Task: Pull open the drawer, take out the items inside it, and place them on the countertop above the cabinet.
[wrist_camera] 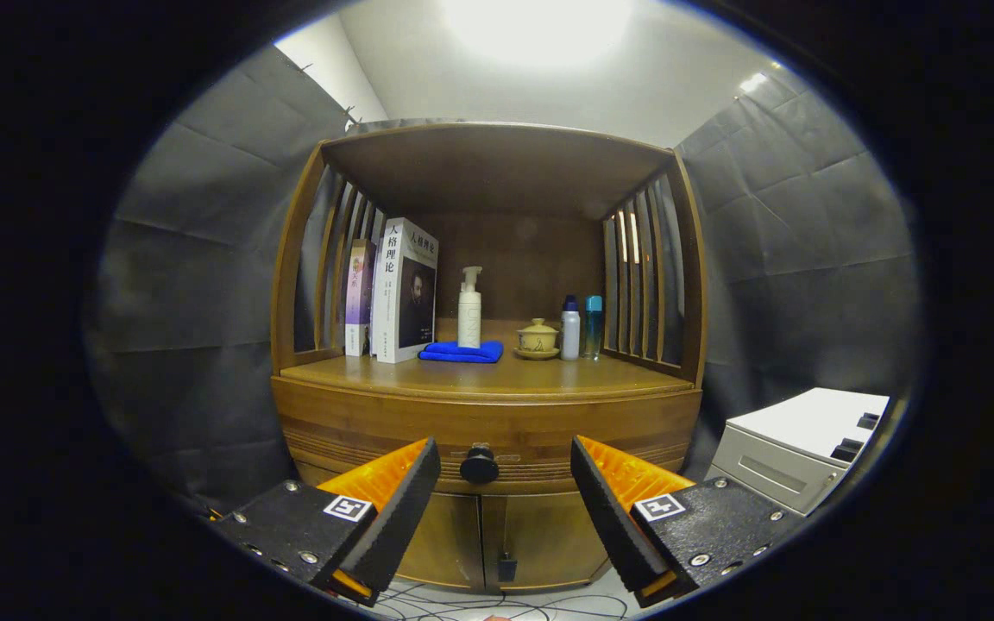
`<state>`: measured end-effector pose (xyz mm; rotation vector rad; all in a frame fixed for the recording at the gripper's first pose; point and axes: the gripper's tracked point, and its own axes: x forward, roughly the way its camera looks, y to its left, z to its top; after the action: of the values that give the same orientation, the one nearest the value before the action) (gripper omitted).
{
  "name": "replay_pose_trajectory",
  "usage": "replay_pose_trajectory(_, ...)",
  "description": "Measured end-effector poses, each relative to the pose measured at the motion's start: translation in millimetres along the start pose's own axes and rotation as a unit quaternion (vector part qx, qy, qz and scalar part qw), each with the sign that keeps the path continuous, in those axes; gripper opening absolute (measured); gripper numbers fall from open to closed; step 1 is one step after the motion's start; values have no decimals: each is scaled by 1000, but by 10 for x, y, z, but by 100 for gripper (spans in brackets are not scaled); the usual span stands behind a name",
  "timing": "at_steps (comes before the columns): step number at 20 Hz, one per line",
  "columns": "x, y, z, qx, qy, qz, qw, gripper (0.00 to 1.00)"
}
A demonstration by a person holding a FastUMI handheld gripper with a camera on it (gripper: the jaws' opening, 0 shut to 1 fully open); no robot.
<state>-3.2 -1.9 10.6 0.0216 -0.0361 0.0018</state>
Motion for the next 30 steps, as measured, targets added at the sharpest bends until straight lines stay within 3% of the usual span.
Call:
replay_pose_trajectory(20,91,19,-35,18,13,-1,1000,95)
replay_pose_trajectory(30,646,95,-137,9,29,-15,999,95)
